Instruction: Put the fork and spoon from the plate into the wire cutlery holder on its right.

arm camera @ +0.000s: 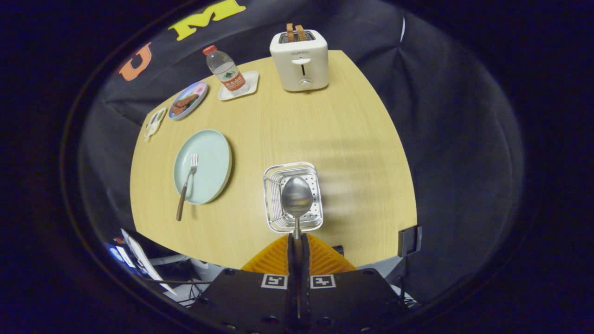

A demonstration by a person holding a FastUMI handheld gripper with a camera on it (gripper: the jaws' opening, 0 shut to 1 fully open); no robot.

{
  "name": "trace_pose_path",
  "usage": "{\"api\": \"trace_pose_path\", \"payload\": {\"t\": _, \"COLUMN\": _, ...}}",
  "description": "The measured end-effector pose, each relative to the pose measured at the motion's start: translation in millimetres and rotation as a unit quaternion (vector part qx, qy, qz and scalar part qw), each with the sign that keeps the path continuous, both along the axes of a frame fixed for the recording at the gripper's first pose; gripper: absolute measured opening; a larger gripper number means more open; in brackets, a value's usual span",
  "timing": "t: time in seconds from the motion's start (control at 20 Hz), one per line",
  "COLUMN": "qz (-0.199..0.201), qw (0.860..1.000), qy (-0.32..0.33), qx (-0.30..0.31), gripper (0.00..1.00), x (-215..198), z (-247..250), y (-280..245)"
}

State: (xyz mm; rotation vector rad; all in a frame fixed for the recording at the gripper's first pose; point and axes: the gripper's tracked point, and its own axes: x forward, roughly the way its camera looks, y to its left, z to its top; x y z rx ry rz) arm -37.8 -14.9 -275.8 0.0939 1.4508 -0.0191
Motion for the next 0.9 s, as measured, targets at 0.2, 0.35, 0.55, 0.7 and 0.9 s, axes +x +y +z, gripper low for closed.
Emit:
{"api": "trace_pose_path", "payload": {"t": 0.2, "qz": -0.024, "qw": 0.999, "qy": -0.023, "qx": 0.012, "gripper": 0.12, "x": 18.2, "z": 3.6, "y": 6.1}}
{"api": "trace_pose_path", "payload": {"t": 0.35, "qz": -0.016, "qw": 0.997, "qy": -0.076, "qx": 0.008, "gripper": 0.48, "x": 36.0, "z": 17.4, "y": 13.4}}
{"api": "trace_pose_path", "payload": {"t": 0.55, "qz": 0.018, "qw": 0.987, "qy": -0.157, "qx": 0.006, "gripper": 0.92, "x": 56.1, "z": 31.4, "y": 40.1}}
{"api": "trace_pose_path", "payload": {"t": 0.7, "qz": 0.046, "qw": 0.971, "qy": -0.234, "qx": 0.023, "gripper": 0.95, "x": 69.1, "z": 43.6, "y": 78.1}}
{"api": "trace_pose_path", "payload": {"t": 0.9, "qz": 0.067, "qw": 0.959, "qy": -0.271, "qx": 0.041, "gripper": 0.96, "x": 68.5, "z": 36.3, "y": 144.9}}
